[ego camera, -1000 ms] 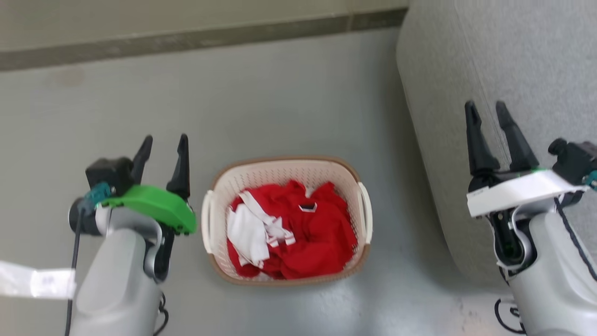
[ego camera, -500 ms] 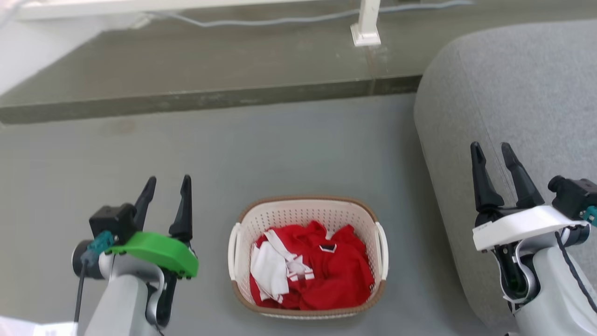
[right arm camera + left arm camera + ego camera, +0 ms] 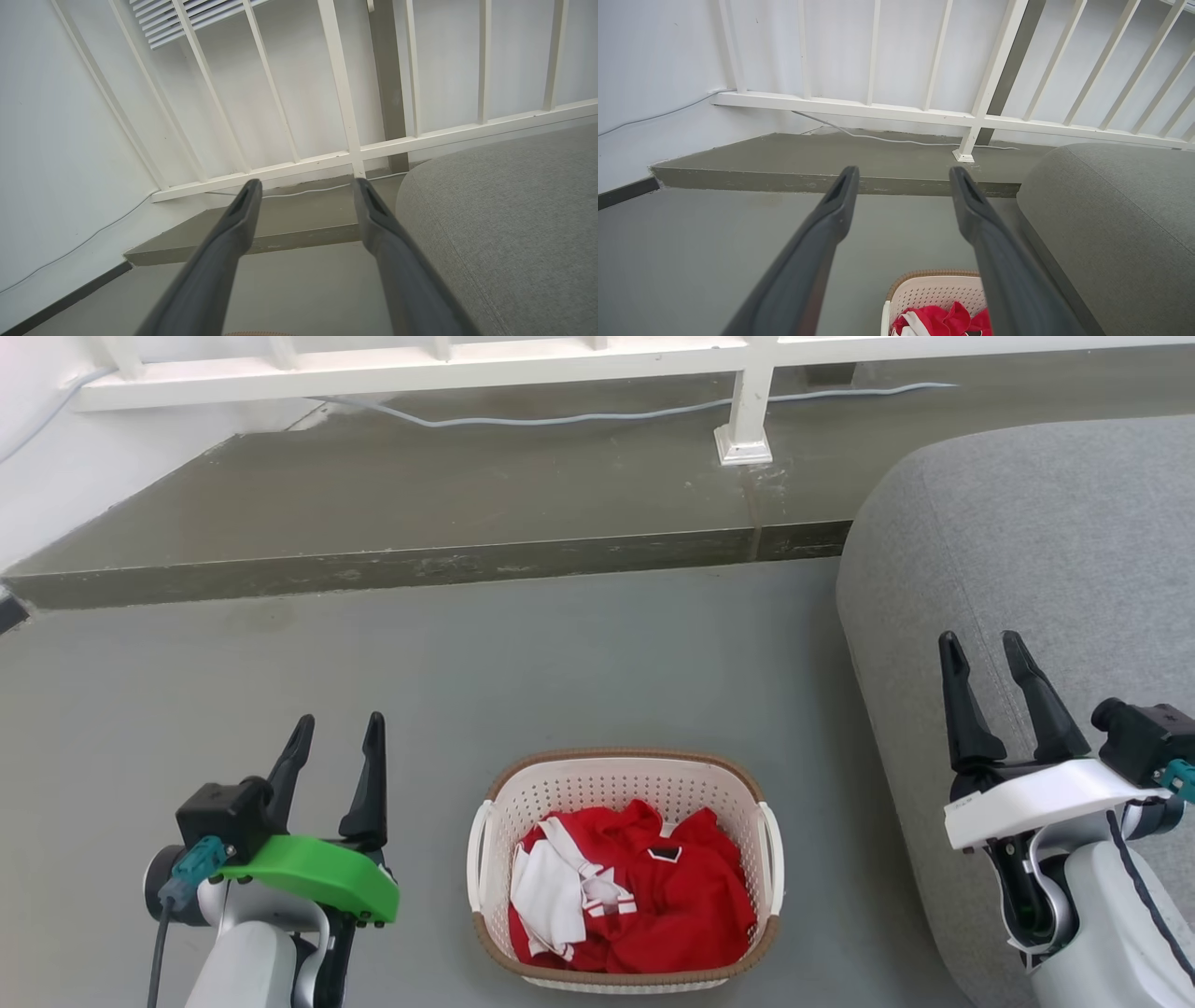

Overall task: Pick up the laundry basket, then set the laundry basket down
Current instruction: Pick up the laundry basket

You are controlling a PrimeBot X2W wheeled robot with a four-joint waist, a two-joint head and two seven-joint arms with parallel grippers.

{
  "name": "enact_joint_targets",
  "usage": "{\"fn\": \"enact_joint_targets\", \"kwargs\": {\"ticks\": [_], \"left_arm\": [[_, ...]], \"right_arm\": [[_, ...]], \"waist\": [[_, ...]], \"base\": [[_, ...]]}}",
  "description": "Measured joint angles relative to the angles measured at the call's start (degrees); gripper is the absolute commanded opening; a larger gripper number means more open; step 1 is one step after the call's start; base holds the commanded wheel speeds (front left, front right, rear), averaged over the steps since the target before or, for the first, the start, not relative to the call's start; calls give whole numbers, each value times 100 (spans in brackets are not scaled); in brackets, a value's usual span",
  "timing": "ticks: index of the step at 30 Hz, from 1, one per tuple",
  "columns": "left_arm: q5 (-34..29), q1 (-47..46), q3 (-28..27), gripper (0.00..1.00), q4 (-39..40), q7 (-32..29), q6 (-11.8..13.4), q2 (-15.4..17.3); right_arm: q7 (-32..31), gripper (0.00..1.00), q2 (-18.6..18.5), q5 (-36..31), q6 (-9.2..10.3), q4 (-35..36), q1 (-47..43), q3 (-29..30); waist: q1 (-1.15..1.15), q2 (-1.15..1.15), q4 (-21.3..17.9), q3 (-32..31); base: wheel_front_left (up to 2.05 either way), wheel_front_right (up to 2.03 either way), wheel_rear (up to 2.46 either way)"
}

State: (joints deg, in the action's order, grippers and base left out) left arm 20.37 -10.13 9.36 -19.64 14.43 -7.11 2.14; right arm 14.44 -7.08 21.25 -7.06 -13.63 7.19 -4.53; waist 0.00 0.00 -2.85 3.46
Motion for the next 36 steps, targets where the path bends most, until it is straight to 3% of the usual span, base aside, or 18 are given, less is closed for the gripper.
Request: {"fn": "enact_joint_targets", "kwargs": {"ticks": [36], "left_arm": [[54,294,59,100,530,0,35,1]], "right_arm": [[0,100,119,-114,0,118,-66,43]], "waist": [[0,0,-62,132]], "base": [[0,0,0]]}}
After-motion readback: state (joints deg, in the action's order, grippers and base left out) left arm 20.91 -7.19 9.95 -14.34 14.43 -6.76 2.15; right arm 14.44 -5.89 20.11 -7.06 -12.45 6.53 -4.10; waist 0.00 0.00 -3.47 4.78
